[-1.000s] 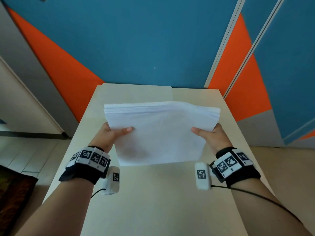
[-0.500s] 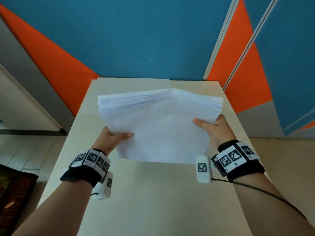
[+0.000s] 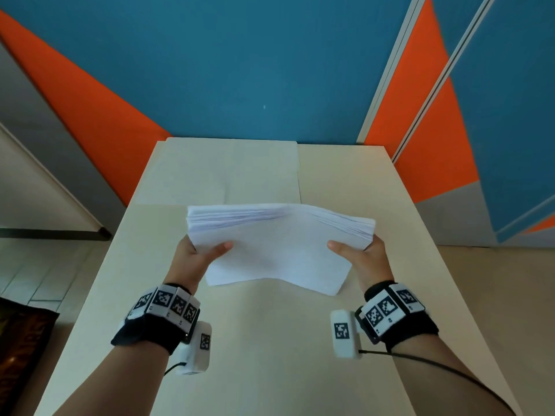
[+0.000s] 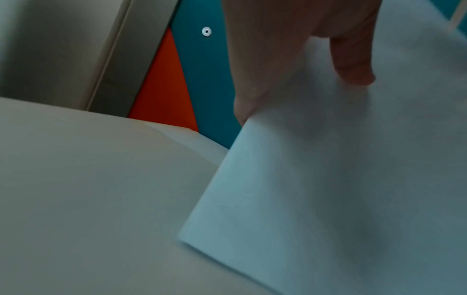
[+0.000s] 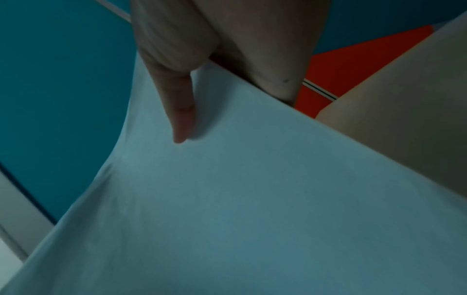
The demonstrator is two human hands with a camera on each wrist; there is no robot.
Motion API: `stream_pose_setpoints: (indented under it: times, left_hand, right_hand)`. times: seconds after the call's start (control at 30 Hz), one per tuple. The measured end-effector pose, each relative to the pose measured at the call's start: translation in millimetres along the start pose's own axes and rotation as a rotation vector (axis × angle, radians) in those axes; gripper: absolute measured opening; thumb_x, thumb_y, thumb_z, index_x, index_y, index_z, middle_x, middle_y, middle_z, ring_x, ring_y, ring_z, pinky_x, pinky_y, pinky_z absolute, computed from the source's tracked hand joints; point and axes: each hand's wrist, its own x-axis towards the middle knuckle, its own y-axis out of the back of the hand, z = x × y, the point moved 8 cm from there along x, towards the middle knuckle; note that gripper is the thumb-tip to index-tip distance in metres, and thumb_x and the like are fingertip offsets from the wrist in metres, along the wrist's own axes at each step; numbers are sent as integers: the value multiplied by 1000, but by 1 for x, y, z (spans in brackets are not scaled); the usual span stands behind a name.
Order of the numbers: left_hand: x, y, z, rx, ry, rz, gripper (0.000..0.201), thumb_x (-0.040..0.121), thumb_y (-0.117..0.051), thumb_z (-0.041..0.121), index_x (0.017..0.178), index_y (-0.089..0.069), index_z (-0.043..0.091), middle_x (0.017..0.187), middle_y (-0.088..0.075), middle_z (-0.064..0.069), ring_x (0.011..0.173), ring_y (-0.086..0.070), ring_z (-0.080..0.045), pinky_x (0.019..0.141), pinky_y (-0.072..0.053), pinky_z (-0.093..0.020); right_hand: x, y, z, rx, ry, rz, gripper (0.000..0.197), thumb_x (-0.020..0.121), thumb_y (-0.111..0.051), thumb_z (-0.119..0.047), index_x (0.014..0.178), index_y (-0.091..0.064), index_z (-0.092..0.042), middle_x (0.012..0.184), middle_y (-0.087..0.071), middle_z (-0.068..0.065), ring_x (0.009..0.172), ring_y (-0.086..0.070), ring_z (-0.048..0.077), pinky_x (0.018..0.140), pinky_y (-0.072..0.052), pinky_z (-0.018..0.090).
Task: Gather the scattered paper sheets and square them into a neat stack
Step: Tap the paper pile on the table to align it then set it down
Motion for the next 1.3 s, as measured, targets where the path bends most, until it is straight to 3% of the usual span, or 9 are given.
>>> stream_pose_setpoints:
  times: [0.2,0.33,0.5,0.67,0.77,0.87,1.03,1.17,1.3]
  left_hand:
    - [-7,-7,39,-109,-121,100,51,60,-64,51,103,-57,24,93,-68,4,88,-66,-11,79,-52,-26]
    - [-6,-2,48,-172,-76,251,54,64,-47,78,88,-63,32,109,-59,-9,119,-51,-37,107,-34,-53]
    - [-5,-5,52,-189,-77,324,71,65,-56,61,112,-59,8,131,-53,-17,126,-46,-29,110,-32,-41]
    - [0,-3,40,-196,7,350,70,86,-60,30,146,-27,12,149,-34,-7,139,-31,-22,113,-26,-35]
    - [0,1,36,-189,11,342,74,82,-60,40,145,-30,13,149,-36,-8,137,-35,-24,115,-27,-42]
    - [-3,-1,39,-165,-1,317,89,68,-59,62,139,-41,11,143,-46,-6,134,-40,-21,114,-28,-42]
    - [1,2,39,-131,-4,373,19,80,-61,32,66,-51,23,76,-54,4,90,-47,-22,84,-35,-33]
    - [4,3,39,-143,-27,354,18,75,-61,27,64,-47,23,70,-49,4,83,-44,-21,77,-32,-34]
    - [1,-1,49,-93,-186,262,20,82,-61,36,69,-51,25,66,-50,7,67,-47,-11,68,-38,-25]
  right_hand:
    - [-10,0,-27,197,130,98,12,81,-65,-24,89,-57,-25,87,-57,-4,74,-59,0,68,-48,17]
    - [-11,-2,-31,205,106,266,26,63,-64,-57,65,-57,-31,86,-58,1,89,-56,21,90,-47,46]
    - [-10,-2,-27,269,92,352,31,72,-71,-42,62,-50,-21,69,-51,-1,72,-50,17,71,-43,31]
    - [-7,1,-26,191,97,376,23,76,-67,-22,62,-50,-24,69,-51,-4,72,-47,16,71,-40,30]
    - [-6,2,-27,141,114,323,14,77,-64,-23,67,-55,-26,71,-54,-6,68,-49,13,68,-40,30]
    - [-6,4,-32,129,173,296,15,83,-64,-22,72,-54,-22,69,-54,-9,56,-48,-6,62,-40,13]
    - [-6,5,-26,167,181,290,15,79,-70,-26,81,-57,-18,71,-53,-7,57,-49,-10,57,-40,3]
    - [-5,9,-27,142,203,299,13,81,-66,-18,76,-56,-24,84,-57,-2,79,-52,5,74,-40,19]
    - [-9,11,-35,97,298,307,15,89,-59,-19,75,-57,-25,72,-58,-5,65,-53,-3,67,-43,11]
